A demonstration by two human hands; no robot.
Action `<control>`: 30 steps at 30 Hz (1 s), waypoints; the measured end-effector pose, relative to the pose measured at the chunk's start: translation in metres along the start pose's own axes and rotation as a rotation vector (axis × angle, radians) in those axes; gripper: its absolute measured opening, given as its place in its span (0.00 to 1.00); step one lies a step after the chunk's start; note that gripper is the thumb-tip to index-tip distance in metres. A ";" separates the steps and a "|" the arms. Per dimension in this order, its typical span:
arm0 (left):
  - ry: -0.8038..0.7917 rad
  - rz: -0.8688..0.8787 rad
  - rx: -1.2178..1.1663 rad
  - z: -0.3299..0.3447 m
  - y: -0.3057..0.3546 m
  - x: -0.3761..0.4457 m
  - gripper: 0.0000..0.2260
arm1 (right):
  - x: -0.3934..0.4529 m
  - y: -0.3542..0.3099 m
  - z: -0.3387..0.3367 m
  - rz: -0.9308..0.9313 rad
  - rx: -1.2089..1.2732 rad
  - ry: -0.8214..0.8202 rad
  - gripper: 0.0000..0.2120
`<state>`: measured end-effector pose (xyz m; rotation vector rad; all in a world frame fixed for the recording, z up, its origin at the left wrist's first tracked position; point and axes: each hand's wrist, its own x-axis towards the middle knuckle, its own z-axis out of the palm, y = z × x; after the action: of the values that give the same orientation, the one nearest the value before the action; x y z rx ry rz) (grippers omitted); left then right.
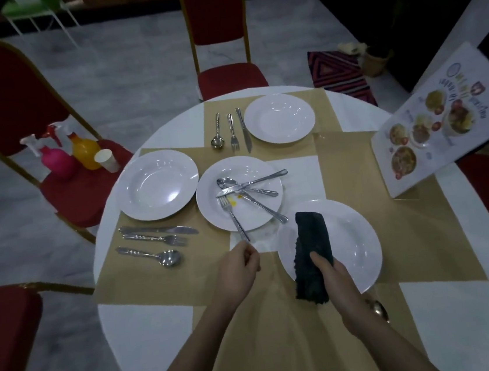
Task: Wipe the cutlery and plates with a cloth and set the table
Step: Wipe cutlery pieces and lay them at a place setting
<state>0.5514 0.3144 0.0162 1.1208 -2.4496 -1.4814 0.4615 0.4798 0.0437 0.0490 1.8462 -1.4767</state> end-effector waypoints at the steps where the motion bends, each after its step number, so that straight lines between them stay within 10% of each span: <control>1: -0.015 0.010 0.005 -0.003 0.003 0.011 0.06 | 0.002 -0.003 0.003 -0.003 -0.015 0.031 0.09; 16: -0.058 -0.126 0.338 0.030 0.036 0.161 0.12 | -0.014 -0.002 -0.003 -0.004 0.073 0.272 0.07; 30: -0.293 -0.450 -0.163 0.007 0.025 0.123 0.11 | -0.014 -0.013 0.008 -0.002 0.091 0.273 0.05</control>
<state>0.4443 0.2507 -0.0042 1.5957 -2.2826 -2.0599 0.4699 0.4744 0.0617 0.3063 1.9903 -1.6189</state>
